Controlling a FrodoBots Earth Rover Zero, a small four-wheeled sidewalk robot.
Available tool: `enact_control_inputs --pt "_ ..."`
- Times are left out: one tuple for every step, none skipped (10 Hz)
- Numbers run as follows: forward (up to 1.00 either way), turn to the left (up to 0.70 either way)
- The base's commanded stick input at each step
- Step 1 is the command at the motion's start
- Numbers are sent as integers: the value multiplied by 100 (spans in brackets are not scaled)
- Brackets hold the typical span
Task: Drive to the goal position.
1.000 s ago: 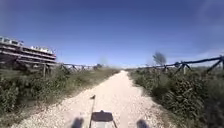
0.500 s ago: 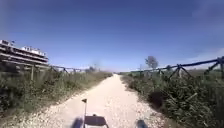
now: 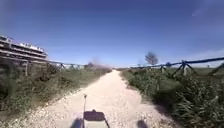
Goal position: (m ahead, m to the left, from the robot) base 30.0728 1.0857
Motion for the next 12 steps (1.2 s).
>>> enact_control_inputs --pt "50 0" --pt "50 0" --pt "50 0" --pt "50 -25" --pt "50 -50" --pt "50 -30" --pt "50 0" --pt "50 0" --pt "50 0" --pt "50 0" --pt "50 0" --pt "50 0"
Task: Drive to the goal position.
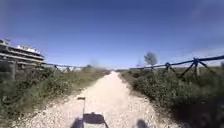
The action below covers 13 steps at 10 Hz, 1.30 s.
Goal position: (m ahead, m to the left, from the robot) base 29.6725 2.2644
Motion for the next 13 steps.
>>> enact_control_inputs --pt "50 0" --pt "50 0" --pt "50 0" --pt "50 0" --pt "50 0" --pt "50 0" --pt "50 0" --pt "50 0" --pt "50 0" --pt "50 -38" --pt "50 -11" --pt "50 0" --pt "50 0"
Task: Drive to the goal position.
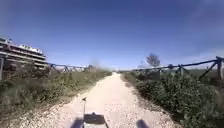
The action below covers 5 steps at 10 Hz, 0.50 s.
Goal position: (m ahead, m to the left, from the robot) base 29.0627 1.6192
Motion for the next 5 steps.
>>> enact_control_inputs --pt "50 0" --pt "50 0" --pt "50 0" --pt "50 0" --pt "50 0"
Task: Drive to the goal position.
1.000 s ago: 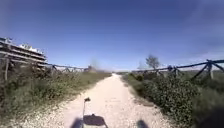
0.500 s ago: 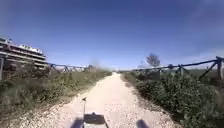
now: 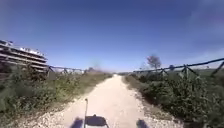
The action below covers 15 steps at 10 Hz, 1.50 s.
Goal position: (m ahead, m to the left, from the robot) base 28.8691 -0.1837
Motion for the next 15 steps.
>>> enact_control_inputs --pt "50 0" --pt "50 0" --pt "50 0" --pt "50 0" --pt "50 0" --pt "50 0" --pt "50 0" --pt "50 -25" --pt "50 -50" --pt "50 -41" --pt "50 -19" --pt "50 0" --pt "50 0" --pt "50 0" --pt "50 0"
